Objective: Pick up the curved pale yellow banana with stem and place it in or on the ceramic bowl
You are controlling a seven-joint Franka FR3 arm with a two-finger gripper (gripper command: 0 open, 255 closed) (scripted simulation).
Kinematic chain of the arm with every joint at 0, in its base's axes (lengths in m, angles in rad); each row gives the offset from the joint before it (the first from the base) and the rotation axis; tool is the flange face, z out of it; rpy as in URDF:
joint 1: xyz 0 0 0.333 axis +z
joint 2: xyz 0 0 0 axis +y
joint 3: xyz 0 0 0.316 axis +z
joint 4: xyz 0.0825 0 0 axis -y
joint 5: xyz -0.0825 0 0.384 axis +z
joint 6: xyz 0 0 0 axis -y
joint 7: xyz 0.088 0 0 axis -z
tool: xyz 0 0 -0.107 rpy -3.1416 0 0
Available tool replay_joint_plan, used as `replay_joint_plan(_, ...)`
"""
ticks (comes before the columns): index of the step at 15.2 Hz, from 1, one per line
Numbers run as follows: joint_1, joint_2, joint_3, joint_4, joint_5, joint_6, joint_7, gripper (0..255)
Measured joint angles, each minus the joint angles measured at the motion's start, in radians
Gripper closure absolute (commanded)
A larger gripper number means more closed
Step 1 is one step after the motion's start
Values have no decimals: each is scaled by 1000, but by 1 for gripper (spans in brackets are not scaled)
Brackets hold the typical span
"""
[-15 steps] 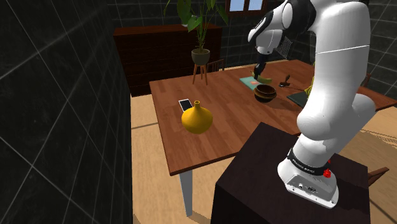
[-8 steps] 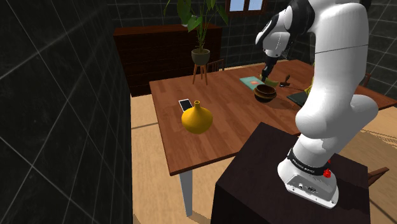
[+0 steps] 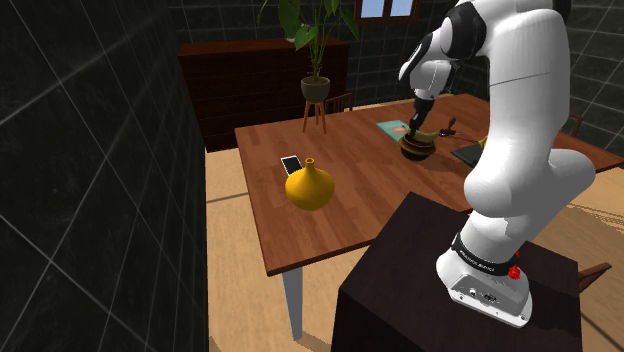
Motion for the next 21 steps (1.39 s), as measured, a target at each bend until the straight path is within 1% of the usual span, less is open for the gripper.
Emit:
replay_joint_plan(3, -5, 20, 9, -7, 13, 25, -9, 255)
replay_joint_plan(9, -9, 28, 12, -4, 18, 29, -13, 255)
replay_joint_plan(10, -9, 29, 12, -4, 18, 29, -13, 0)
replay_joint_plan(16, -9, 29, 12, -3, 18, 29, -13, 0)
replay_joint_plan(21, 9, -45, -19, 9, -28, -50, 15, 0)
